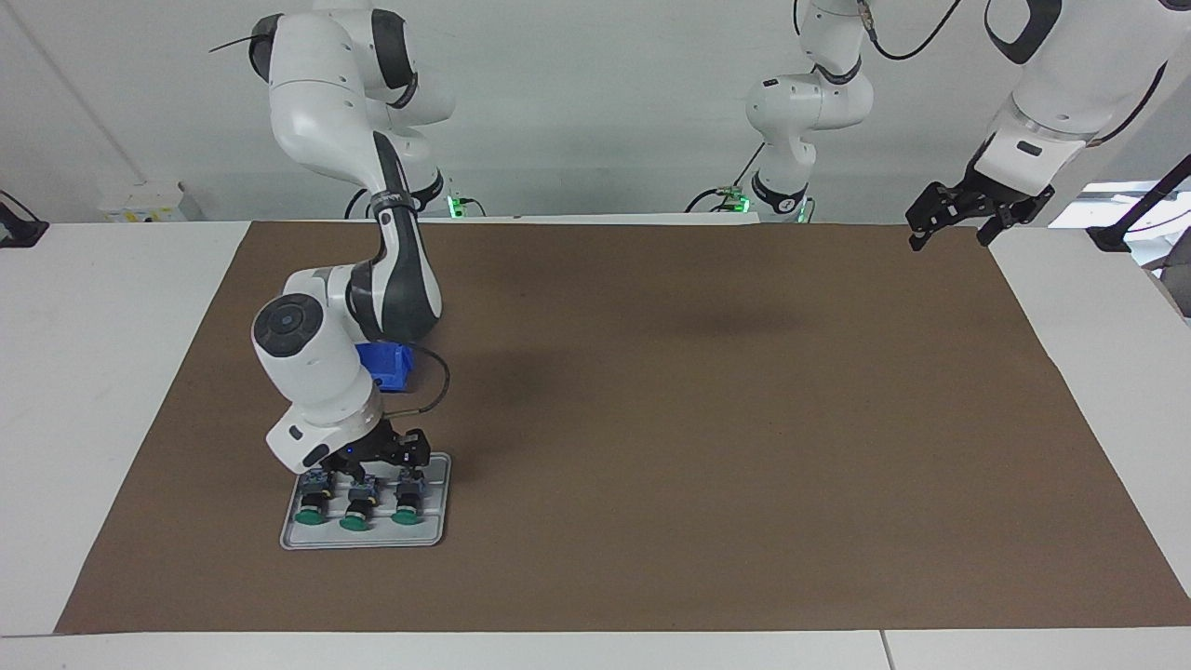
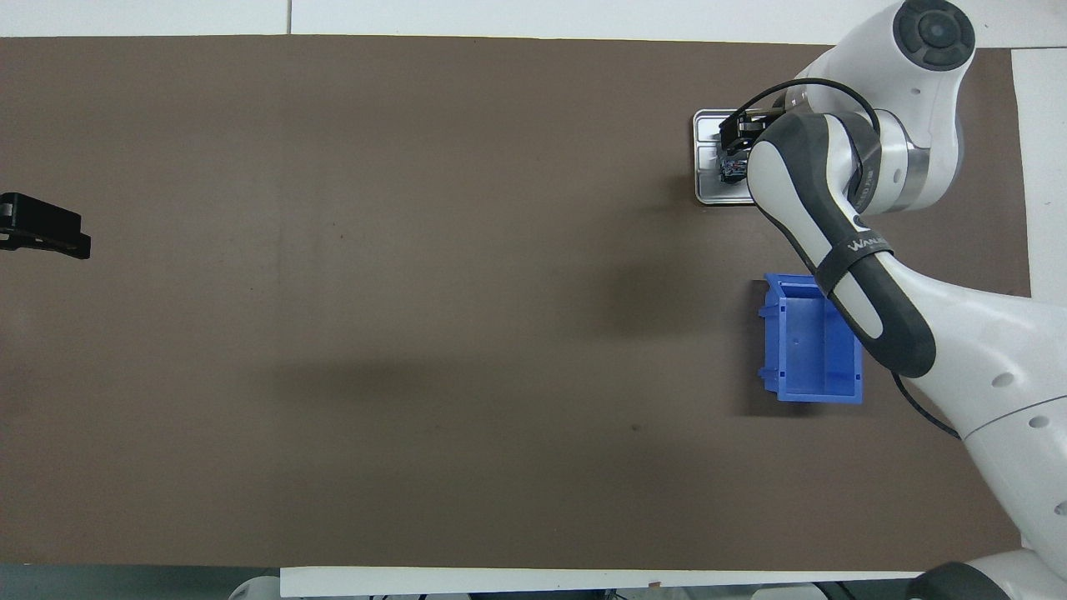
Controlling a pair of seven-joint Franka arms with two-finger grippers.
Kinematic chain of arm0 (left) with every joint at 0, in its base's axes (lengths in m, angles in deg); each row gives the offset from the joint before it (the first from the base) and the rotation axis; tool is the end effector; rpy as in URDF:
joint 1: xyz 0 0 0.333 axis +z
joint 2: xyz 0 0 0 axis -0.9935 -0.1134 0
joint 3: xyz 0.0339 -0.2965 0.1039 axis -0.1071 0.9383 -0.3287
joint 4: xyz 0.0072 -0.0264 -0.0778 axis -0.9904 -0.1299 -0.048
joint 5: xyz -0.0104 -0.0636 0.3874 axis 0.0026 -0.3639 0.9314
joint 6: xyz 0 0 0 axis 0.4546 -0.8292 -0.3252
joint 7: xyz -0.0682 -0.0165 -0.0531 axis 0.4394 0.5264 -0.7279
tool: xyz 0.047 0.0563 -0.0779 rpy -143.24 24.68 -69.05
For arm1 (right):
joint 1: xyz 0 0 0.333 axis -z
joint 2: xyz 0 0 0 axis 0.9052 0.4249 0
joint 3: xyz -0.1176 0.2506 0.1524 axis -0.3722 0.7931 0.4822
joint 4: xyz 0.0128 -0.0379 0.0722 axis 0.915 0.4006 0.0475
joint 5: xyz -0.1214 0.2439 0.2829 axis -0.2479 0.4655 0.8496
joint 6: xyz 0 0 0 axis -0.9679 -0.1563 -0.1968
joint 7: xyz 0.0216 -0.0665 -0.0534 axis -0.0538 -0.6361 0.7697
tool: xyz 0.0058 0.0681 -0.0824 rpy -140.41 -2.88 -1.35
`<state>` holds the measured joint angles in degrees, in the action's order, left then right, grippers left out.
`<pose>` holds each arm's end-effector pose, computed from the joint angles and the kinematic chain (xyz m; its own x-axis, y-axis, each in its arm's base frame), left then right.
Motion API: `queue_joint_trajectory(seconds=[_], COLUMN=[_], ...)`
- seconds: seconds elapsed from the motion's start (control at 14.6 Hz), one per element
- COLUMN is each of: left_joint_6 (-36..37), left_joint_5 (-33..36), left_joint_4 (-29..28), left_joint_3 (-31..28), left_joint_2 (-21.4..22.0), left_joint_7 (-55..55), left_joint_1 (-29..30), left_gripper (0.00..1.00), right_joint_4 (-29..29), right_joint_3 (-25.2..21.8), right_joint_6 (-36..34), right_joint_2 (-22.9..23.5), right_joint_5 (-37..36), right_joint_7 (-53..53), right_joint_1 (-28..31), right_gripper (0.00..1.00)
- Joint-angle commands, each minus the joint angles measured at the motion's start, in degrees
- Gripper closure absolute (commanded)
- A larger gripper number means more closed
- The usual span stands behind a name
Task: Place and press button with both arms
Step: 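Grasp a black-and-green button from the tray with the right gripper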
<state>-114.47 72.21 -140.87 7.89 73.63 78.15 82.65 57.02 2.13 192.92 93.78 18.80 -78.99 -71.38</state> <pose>0.5268 -0.0523 0.6331 0.9966 -0.0526 -0.0632 -0.0546 -0.9981 -0.0296 0.7101 0.0724 0.3427 0.9945 0.0371 0.0976 0.0399 -0.9989 -0.0265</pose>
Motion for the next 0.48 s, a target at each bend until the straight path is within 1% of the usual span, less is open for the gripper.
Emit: queue_joint_trajectory(seconds=[0.0, 0.14, 0.41], left_joint_6=[0.1, 0.1, 0.2], left_joint_5=[0.6, 0.6, 0.6], left_joint_4=[-1.5, -1.5, -1.6], left_joint_3=[-0.1, -0.1, -0.1], left_joint_2=[1.2, 1.2, 1.2], left_joint_7=[0.3, 0.1, 0.3], left_joint_1=[-0.3, -0.3, -0.2], left_gripper=[0.00, 0.00, 0.00], right_joint_4=[-1.1, -1.1, -0.9], right_joint_3=[0.4, 0.4, 0.4], right_joint_6=[1.3, 3.7, 4.0], right_joint_2=[1.8, 3.2, 3.8], right_joint_5=[1.2, 1.1, 1.1], right_joint_7=[0.2, 0.3, 5.3], right_joint_1=[-0.9, -0.9, -0.4], right_gripper=[0.19, 0.20, 0.20])
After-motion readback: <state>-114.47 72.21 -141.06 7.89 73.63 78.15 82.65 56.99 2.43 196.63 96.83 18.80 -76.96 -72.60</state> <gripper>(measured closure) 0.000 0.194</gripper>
